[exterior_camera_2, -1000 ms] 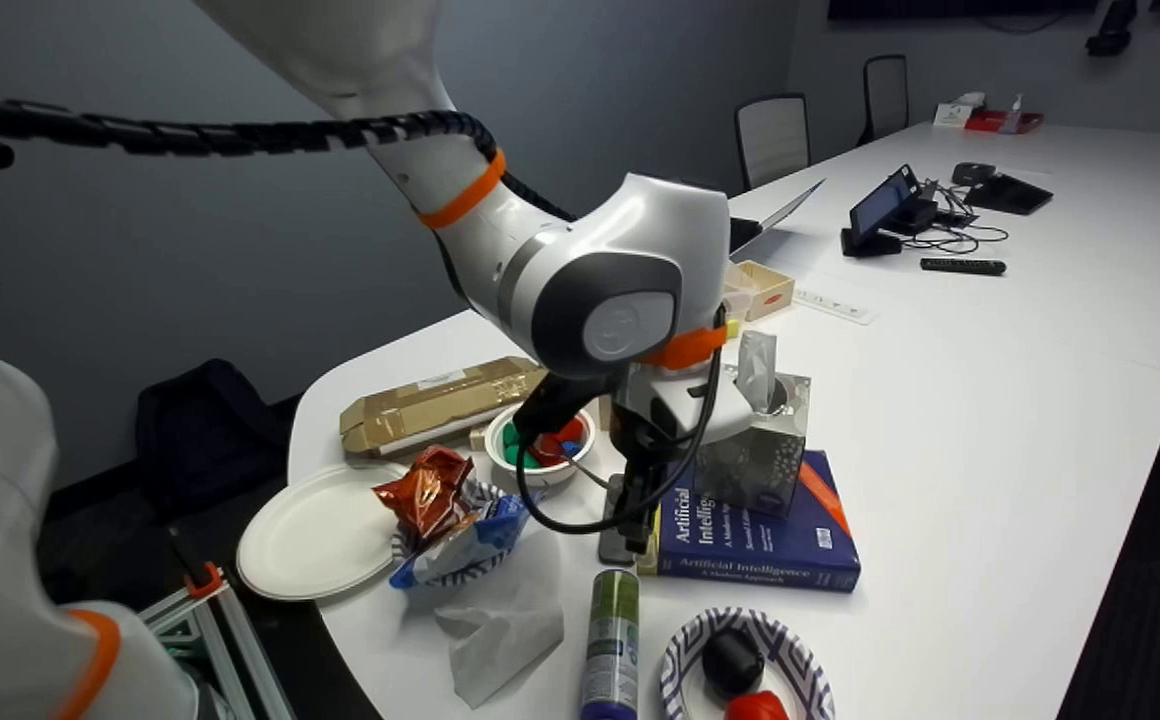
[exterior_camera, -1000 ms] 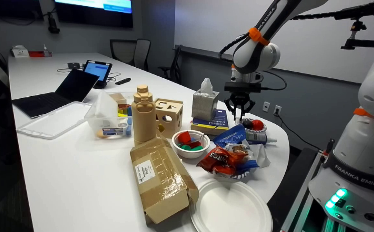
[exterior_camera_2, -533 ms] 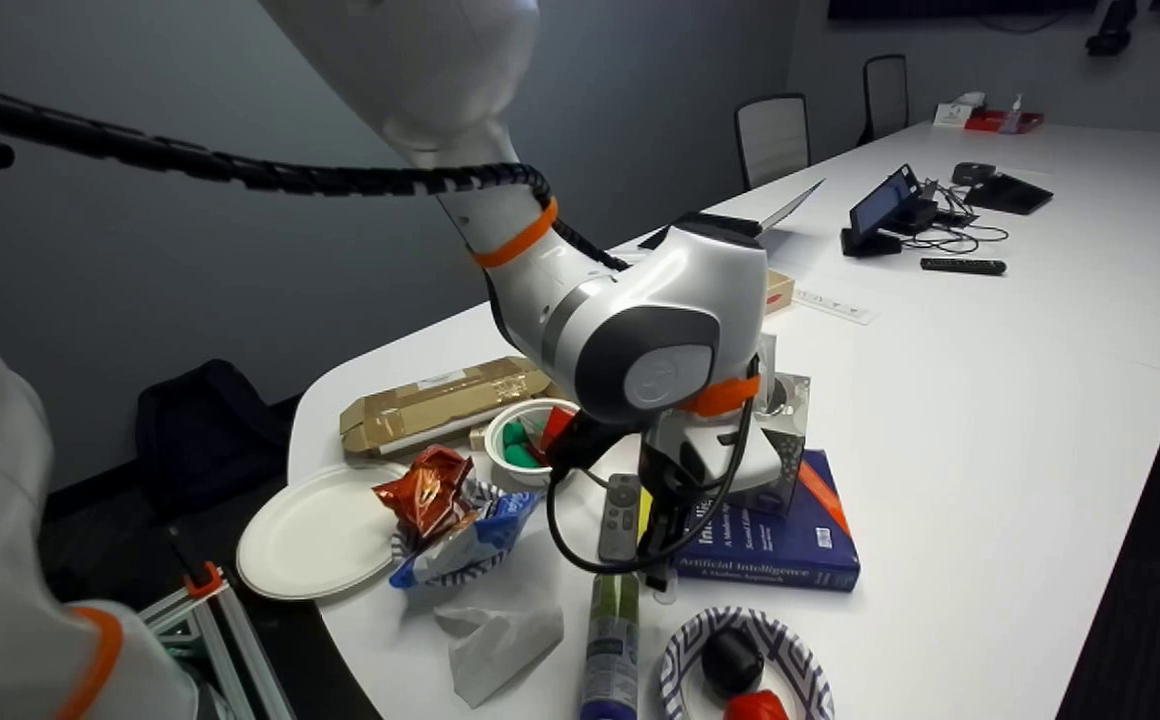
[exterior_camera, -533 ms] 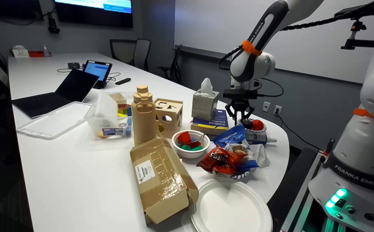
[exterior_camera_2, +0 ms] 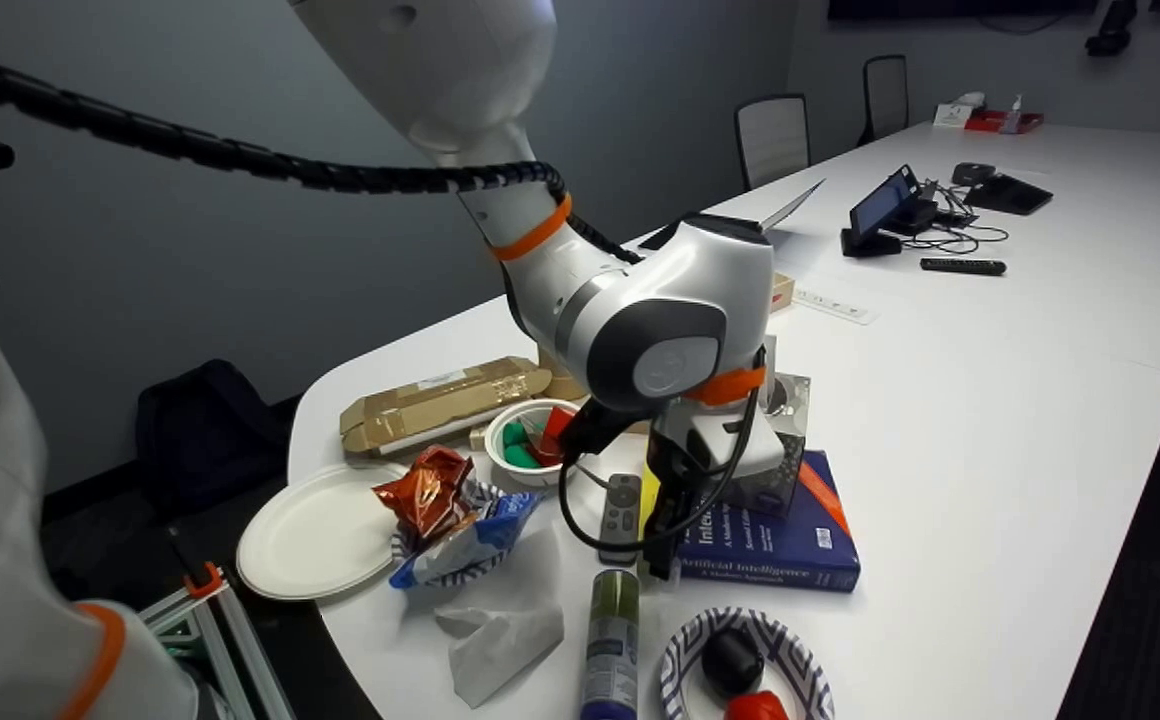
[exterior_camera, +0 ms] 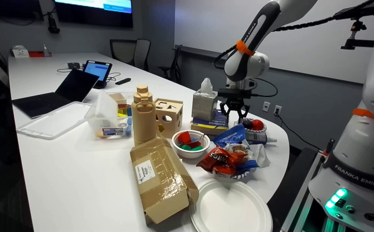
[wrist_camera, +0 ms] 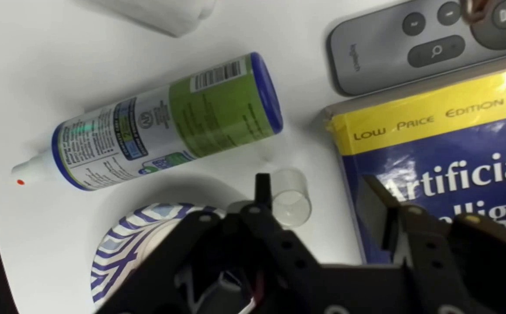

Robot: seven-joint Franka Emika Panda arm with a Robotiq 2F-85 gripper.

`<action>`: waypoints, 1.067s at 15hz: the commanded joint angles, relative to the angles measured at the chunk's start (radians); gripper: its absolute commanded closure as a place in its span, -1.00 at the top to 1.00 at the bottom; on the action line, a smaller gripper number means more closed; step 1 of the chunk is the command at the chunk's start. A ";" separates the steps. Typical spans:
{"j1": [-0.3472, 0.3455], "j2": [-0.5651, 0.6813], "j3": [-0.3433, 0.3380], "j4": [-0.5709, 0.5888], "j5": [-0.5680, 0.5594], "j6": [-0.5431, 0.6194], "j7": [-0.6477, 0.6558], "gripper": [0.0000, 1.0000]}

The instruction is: Pick up the blue bottle

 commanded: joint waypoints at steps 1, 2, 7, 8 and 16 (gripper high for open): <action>0.021 -0.037 -0.038 0.002 -0.016 -0.021 -0.003 0.74; 0.021 -0.042 -0.042 0.001 -0.017 -0.020 -0.007 0.92; 0.021 -0.056 -0.051 -0.012 -0.013 -0.017 -0.008 1.00; 0.022 -0.056 -0.050 -0.014 -0.014 -0.015 -0.009 1.00; 0.018 -0.021 -0.043 -0.008 0.025 -0.026 -0.024 1.00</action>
